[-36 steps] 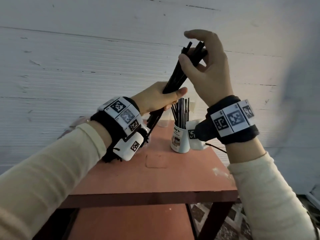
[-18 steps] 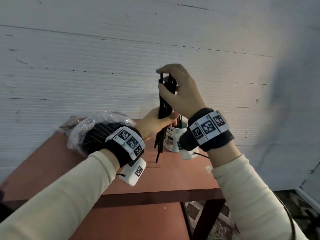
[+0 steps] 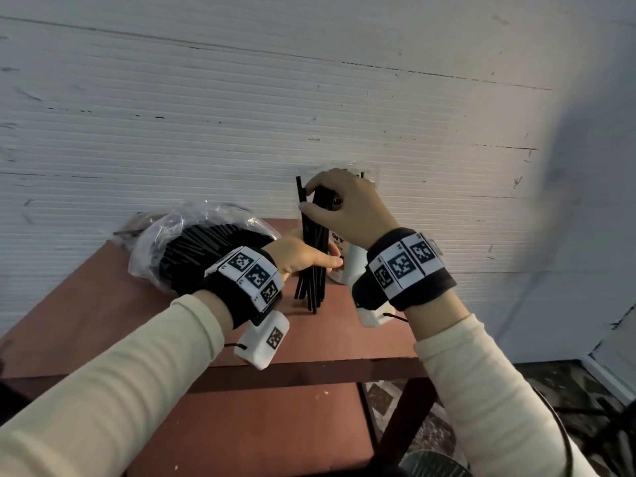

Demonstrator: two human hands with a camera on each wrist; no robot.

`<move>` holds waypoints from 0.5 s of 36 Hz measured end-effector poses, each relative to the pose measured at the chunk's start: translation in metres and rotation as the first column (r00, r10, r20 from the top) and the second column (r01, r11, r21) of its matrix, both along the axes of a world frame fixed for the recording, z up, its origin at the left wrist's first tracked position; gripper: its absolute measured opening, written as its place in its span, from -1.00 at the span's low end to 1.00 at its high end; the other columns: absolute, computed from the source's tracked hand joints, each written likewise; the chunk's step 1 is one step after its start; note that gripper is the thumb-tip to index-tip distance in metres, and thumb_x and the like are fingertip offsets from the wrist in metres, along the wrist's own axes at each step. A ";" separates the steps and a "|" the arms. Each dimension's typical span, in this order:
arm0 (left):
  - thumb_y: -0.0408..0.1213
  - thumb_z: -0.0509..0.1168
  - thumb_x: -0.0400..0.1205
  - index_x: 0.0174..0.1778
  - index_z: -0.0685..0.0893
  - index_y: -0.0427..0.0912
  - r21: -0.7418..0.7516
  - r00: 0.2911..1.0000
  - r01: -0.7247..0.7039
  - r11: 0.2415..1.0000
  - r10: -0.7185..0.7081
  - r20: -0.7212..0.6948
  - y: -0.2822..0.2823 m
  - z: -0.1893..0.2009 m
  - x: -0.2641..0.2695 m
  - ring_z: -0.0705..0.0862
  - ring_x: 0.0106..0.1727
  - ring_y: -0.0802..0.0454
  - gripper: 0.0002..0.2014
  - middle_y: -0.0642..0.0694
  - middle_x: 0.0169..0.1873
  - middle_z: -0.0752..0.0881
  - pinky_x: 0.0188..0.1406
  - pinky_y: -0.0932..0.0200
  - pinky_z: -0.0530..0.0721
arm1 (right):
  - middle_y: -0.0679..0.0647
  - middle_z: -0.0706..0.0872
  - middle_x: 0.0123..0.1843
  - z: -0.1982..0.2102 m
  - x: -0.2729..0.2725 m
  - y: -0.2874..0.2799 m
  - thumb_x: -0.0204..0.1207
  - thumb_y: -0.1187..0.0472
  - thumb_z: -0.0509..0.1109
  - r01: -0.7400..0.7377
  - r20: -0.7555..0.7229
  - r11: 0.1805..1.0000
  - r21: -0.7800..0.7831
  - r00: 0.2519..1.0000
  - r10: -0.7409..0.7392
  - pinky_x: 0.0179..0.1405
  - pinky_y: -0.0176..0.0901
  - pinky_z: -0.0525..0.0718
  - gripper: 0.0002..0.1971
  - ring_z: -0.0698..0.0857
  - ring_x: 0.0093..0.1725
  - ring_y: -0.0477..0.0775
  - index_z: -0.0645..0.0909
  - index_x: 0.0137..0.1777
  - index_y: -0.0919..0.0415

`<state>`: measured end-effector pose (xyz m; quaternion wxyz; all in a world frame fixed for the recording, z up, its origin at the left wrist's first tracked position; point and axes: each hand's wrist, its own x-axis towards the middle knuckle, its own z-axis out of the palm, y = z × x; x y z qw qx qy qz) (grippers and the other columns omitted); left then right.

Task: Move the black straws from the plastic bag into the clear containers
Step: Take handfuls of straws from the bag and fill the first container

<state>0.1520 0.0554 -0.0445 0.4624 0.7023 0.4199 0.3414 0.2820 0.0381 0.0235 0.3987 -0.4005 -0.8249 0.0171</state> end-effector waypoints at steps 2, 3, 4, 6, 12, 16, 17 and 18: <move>-0.43 0.55 0.46 -0.20 0.77 -0.21 -0.040 1.000 -0.010 0.999 0.010 -0.015 0.002 -0.002 -0.001 0.76 -0.16 0.01 -0.90 -0.17 -0.29 0.78 0.13 0.09 0.64 | 0.01 0.66 0.11 -0.003 -0.001 0.000 0.47 0.22 0.48 -0.037 -0.051 0.999 0.030 0.998 0.038 0.03 -0.65 0.40 -0.70 0.59 0.06 -0.12 0.66 0.21 0.15; -0.44 0.54 0.46 -0.20 0.77 -0.20 -0.042 0.999 -0.017 0.999 0.015 -0.033 0.002 -0.002 -0.002 0.76 -0.13 0.00 -0.90 -0.19 -0.25 0.78 0.16 0.06 0.65 | 0.03 0.62 0.20 -0.004 -0.002 0.000 0.46 0.27 0.46 -0.055 -0.074 0.997 0.056 0.996 0.059 0.09 -0.64 0.40 -0.62 0.58 0.12 -0.12 0.63 0.30 0.14; -0.47 0.52 0.47 -0.20 0.77 -0.19 -0.039 0.999 -0.022 0.999 0.020 -0.043 0.002 -0.002 -0.002 0.75 -0.10 -0.03 -0.89 -0.21 -0.21 0.78 0.19 0.04 0.64 | 0.05 0.57 0.27 -0.005 -0.003 0.000 0.45 0.31 0.44 -0.072 -0.087 0.994 0.080 0.993 0.079 0.12 -0.63 0.42 -0.54 0.57 0.13 -0.13 0.59 0.38 0.12; -0.55 0.45 0.51 -0.18 0.77 -0.19 -0.033 0.999 -0.016 0.999 0.014 -0.051 0.001 0.000 -0.001 0.73 -0.02 -0.08 -0.84 -0.22 -0.15 0.76 0.23 0.04 0.65 | 0.07 0.47 0.36 -0.006 -0.005 -0.001 0.44 0.34 0.41 -0.086 -0.098 0.991 0.100 0.991 0.096 0.07 -0.56 0.49 -0.45 0.57 0.06 -0.13 0.53 0.46 0.08; -0.48 0.45 0.55 -0.05 0.76 -0.26 -0.142 0.998 -0.041 0.989 0.033 -0.059 -0.002 -0.002 -0.006 0.70 0.05 -0.03 -0.90 -0.14 -0.11 0.76 0.25 0.14 0.62 | -0.04 0.57 0.15 -0.007 -0.003 0.000 0.48 0.33 0.36 -0.112 -0.038 0.993 0.027 0.993 0.113 0.13 -0.53 0.44 -0.69 0.57 0.13 -0.13 0.65 0.22 0.19; -0.01 0.38 0.64 -0.18 0.75 -0.30 -0.145 0.992 -0.010 0.989 -0.009 -0.130 -0.007 0.000 -0.003 0.73 0.01 0.01 -0.64 -0.13 -0.17 0.78 0.38 0.05 0.59 | -0.02 0.56 0.12 -0.010 -0.004 -0.002 0.46 0.29 0.44 -0.100 -0.083 0.994 0.037 0.991 0.103 0.05 -0.54 0.46 -0.74 0.56 0.05 -0.14 0.65 0.15 0.21; 0.06 0.33 0.65 -0.28 0.72 -0.27 -0.138 0.989 -0.011 0.990 -0.010 -0.149 -0.007 0.000 -0.001 0.72 0.01 0.00 -0.57 -0.17 -0.22 0.77 0.43 -0.05 0.55 | -0.02 0.55 0.12 -0.010 -0.004 -0.003 0.45 0.28 0.46 -0.098 -0.097 0.994 0.040 0.990 0.101 0.04 -0.52 0.47 -0.73 0.55 0.04 -0.15 0.64 0.16 0.22; 0.10 0.30 0.65 -0.36 0.69 -0.24 -0.119 0.987 -0.017 0.993 -0.003 -0.163 -0.008 0.000 0.001 0.72 0.03 -0.01 -0.53 -0.17 -0.26 0.77 0.45 -0.11 0.51 | -0.02 0.53 0.13 -0.009 -0.004 -0.004 0.44 0.28 0.48 -0.093 -0.115 0.995 0.045 0.989 0.098 0.05 -0.50 0.48 -0.69 0.54 0.05 -0.16 0.62 0.18 0.23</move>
